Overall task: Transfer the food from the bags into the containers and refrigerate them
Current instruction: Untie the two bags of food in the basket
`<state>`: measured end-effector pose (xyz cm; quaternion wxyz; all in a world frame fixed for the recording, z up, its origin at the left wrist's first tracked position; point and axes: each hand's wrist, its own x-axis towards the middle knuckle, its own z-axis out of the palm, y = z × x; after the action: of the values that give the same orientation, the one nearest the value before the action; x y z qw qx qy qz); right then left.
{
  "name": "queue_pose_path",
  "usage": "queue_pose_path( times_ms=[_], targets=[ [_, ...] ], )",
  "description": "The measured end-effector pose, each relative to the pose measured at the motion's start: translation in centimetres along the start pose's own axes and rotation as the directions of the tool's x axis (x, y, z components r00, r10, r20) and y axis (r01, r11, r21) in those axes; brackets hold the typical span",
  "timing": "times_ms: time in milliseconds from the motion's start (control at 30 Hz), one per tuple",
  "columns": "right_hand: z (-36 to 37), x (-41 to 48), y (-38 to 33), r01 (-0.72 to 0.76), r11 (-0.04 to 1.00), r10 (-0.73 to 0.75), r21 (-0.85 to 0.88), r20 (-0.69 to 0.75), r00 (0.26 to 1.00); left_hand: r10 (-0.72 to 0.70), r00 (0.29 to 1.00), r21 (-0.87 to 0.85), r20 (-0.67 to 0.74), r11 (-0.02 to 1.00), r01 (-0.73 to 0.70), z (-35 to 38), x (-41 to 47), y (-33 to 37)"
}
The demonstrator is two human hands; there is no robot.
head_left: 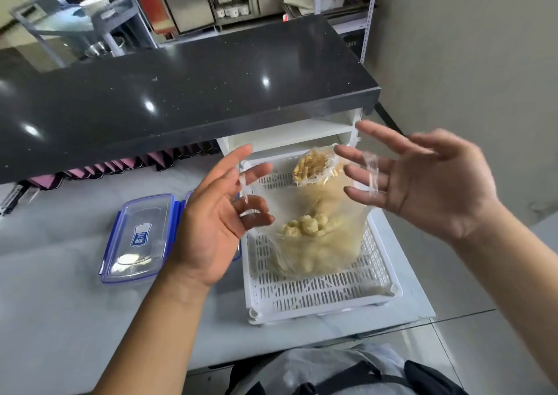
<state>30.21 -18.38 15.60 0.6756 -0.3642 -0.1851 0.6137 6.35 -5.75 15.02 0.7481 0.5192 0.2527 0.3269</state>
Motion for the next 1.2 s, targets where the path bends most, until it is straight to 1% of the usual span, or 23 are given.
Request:
queue_pose_path(
  times_ms=[67,133,167,200,267,367,433,467,533,567,600,667,767,867,933,1000,1033,1067,1133,1200],
  targets=[
    [0.0,-0.6,-1.2,-0.046,0.997,0.036,0.068,0.143,0.989,0.009,0.998,-0.024,0.054,1.000,-0.008,0.2,-0.6,0.6],
    [-0.2,-1.5,-1.9,-0.096,0.983,0.049,0.154,0.286,0.957,0.055,0.992,-0.044,0.113,0.998,-0.050,-0.1,-1.6,1.6],
    [-0.4,-2.0,-2.1,-0.118,0.971,0.044,0.206,0.329,0.943,0.078,0.987,-0.055,0.141,0.996,-0.071,-0.2,-2.3,2.1],
    [-0.4,-2.7,-2.1,-0.130,0.960,0.040,0.246,0.340,0.939,0.094,0.981,-0.065,0.168,0.994,-0.084,-0.2,-3.0,2.3],
    [-0.8,-4.0,-1.6,-0.153,0.944,0.058,0.293,0.310,0.949,0.071,0.975,-0.078,0.213,0.995,-0.056,-0.3,-4.6,1.8],
    [-2.4,-5.6,1.0,-0.232,0.916,0.159,0.327,0.234,0.959,-0.074,0.968,-0.102,0.239,0.990,0.101,-1.1,-6.1,-0.7],
    [-3.3,-6.4,2.6,-0.255,0.900,0.195,0.353,0.198,0.961,-0.116,0.964,-0.089,0.239,0.986,0.140,-1.5,-6.5,-1.7],
    [-3.6,-6.7,2.9,-0.247,0.902,0.195,0.355,0.175,0.965,-0.132,0.967,-0.111,0.217,0.981,0.158,-1.7,-6.4,-1.8],
    [-3.7,-7.1,2.9,-0.214,0.911,0.183,0.352,0.119,0.976,-0.189,0.949,-0.242,0.254,0.937,0.251,-1.6,-6.2,-2.3],
    [-3.5,-7.2,2.7,-0.199,0.917,0.178,0.346,0.091,0.980,-0.203,0.941,-0.275,0.271,0.920,0.278,-1.4,-5.9,-2.2],
    [-3.5,-7.3,2.7,-0.184,0.924,0.171,0.336,0.068,0.983,-0.199,0.942,-0.277,0.270,0.921,0.274,-1.2,-5.7,-2.1],
    [-3.3,-7.2,2.7,-0.159,0.943,0.153,0.293,0.044,0.987,-0.195,0.948,-0.251,0.250,0.933,0.258,-0.8,-5.3,-1.9],
    [-3.4,-7.1,2.7,-0.137,0.974,0.142,0.183,-0.015,0.990,-0.206,0.956,-0.200,0.209,0.948,0.248,-0.7,-4.9,-1.8],
    [-3.4,-7.0,2.5,-0.139,0.979,0.142,0.146,-0.007,0.990,-0.209,0.959,-0.179,0.192,0.953,0.243,-0.8,-4.5,-1.5],
    [-3.3,-6.9,2.1,-0.149,0.985,0.151,0.090,-0.013,0.988,-0.214,0.964,-0.164,0.158,0.957,0.240,-0.9,-4.2,-1.3],
    [-3.1,-6.7,1.5,-0.160,0.986,0.158,-0.043,-0.042,0.987,-0.215,0.965,-0.126,0.149,0.964,0.234,-1.0,-4.0,-1.0],
    [-3.1,-6.5,1.1,-0.161,0.976,0.153,-0.144,-0.070,0.986,-0.221,0.964,-0.093,0.146,0.967,0.235,-1.1,-3.8,-0.7],
    [-3.1,-6.3,0.7,-0.161,0.956,0.139,-0.247,-0.104,0.985,-0.226,0.966,-0.039,0.127,0.972,0.233,-1.2,-3.7,-0.4],
    [-3.3,-5.7,-0.1,-0.139,0.901,0.074,-0.411,-0.169,0.983,-0.207,0.978,0.156,0.036,0.967,0.199,-1.7,-3.3,0.2],
    [-3.5,-4.8,-0.4,-0.113,0.842,0.006,-0.528,-0.200,0.980,-0.124,0.989,0.404,-0.083,0.903,0.147,-2.1,-2.8,0.7]
  ],
)
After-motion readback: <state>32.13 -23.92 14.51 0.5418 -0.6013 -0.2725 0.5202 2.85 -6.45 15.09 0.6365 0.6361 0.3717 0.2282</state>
